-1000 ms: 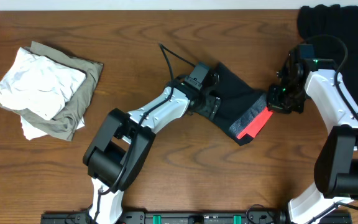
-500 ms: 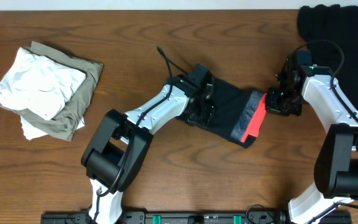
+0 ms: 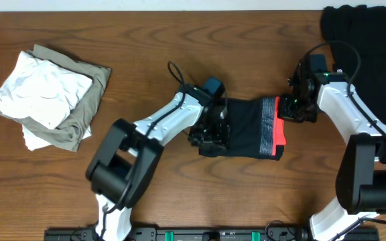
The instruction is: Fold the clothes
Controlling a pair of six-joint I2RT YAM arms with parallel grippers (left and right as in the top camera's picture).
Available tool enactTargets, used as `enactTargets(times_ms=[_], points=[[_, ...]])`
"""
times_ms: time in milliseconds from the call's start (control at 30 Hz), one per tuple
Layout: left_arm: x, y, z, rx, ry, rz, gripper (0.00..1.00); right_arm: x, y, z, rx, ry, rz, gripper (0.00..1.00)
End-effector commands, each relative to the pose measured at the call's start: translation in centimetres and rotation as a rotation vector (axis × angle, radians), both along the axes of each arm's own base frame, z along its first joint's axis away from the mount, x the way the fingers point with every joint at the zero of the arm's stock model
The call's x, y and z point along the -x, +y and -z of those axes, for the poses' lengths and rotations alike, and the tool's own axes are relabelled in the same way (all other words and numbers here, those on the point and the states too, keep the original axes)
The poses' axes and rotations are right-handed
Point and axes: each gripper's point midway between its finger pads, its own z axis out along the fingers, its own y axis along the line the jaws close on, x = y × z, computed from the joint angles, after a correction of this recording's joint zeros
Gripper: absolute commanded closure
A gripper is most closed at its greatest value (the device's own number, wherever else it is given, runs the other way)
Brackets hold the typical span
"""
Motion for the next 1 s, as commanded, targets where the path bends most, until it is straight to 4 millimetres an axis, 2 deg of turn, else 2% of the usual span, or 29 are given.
enactTargets(times_ms=[0, 33, 133, 200, 267, 333, 433, 567, 767, 967], points=[[-3.8, 2.6, -4.6, -0.058, -0.263, -0.047, 0.35, -0.9, -1.3, -1.2, 0.017, -0.031, 0.009, 0.97], [-4.8, 3.0, -5.7, -0.067, -0.326, -0.063, 0.35, -1.2, -1.7, -2.0, 0.018, -0.049, 0.020, 0.97], [-7.9, 4.2, -9.4, -0.089, -0.533, -0.124, 0.25, -2.2, -2.6, -5.1, 0.021, -0.122, 0.033, 0.96], [-9.4, 4.7, -10.9, -0.102, -0.629, -0.157, 0.22, -2.3, -2.3, -7.1, 0.012, -0.167, 0.011, 0.96], [-10.7, 4.3, -11.8, -0.092, -0.711, -0.134, 0.21, -1.8, -0.6, -9.0, -0.046, -0.208, -0.061, 0.95], [-11.6, 3.8, -11.8, -0.081, -0.756, -0.092, 0.20, -0.6, 1.5, -9.9, -0.103, -0.204, -0.144, 0.95], [-12.7, 3.1, -10.7, -0.084, -0.790, -0.031, 0.19, 1.7, 3.4, -9.5, -0.123, -0.127, -0.214, 0.94], [-13.6, 2.1, -7.7, -0.088, -0.787, 0.052, 0.18, 4.1, 5.3, -7.8, -0.136, -0.039, -0.264, 0.94], [-14.3, 0.5, -3.6, -0.043, -0.741, 0.099, 0.17, 6.1, 7.6, -5.6, -0.189, 0.016, -0.294, 0.93], [-13.8, 0.8, 0.0, -0.078, -0.672, 0.116, 0.17, 7.2, 8.9, -2.7, -0.225, 0.017, -0.311, 0.88]])
